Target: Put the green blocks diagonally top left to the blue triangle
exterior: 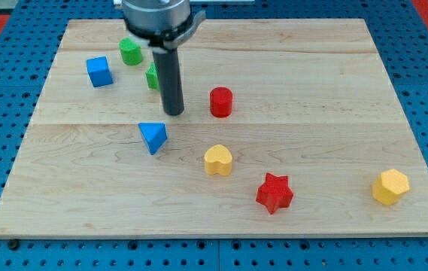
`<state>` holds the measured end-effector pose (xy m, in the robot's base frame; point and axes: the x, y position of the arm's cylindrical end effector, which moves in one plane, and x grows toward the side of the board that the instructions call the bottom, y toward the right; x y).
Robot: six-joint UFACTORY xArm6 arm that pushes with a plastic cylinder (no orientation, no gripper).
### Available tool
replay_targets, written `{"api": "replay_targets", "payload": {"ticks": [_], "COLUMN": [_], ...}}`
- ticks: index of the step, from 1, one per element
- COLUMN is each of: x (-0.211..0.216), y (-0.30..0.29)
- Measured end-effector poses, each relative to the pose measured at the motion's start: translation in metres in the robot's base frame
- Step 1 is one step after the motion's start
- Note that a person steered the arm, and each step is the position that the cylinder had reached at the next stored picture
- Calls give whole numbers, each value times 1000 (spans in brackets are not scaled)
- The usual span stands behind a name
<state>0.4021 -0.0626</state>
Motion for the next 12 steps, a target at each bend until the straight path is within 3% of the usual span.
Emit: {"api": "replay_targets", "payload": {"ticks": [1, 2, 3, 4, 5, 6, 7, 8, 10, 11, 12], "x": [-44, -56, -77, -70, -69, -71, -135, -169, -78, -78, -94], "y": [3, 50, -12, -105, -100, -1, 13, -44, -136, -131, -40]}}
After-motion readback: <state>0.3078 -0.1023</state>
